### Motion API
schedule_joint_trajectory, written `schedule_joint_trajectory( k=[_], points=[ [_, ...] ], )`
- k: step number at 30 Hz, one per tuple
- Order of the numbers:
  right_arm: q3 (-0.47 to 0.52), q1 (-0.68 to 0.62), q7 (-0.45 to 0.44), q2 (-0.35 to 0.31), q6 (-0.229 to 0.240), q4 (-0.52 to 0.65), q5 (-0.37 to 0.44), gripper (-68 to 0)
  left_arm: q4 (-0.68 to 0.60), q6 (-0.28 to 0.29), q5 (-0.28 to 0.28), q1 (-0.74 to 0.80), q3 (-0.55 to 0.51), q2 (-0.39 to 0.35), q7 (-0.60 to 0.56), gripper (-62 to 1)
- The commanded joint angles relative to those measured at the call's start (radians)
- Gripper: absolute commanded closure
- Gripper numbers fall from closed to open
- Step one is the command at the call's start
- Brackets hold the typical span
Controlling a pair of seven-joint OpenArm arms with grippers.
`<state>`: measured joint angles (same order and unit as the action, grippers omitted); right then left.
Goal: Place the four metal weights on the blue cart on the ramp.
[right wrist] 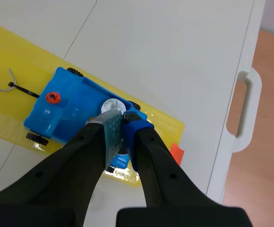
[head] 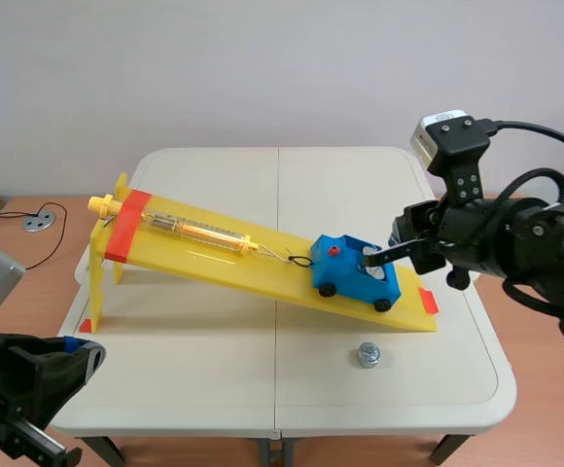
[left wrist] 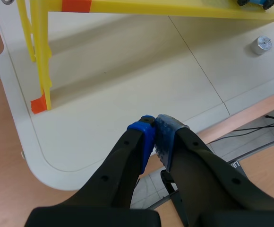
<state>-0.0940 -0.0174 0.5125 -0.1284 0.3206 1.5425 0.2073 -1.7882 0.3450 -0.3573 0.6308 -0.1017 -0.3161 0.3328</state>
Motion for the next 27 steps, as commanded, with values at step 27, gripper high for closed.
schedule_joint_trajectory(
  k=[27],
  points=[
    [-0.109,0.231,-0.247,0.043,-0.112,-0.096,-0.078,-12.8,-0.051,0.025,-0.066,-0.035,-0.014,0.003,-0.096,-2.9]
  ],
)
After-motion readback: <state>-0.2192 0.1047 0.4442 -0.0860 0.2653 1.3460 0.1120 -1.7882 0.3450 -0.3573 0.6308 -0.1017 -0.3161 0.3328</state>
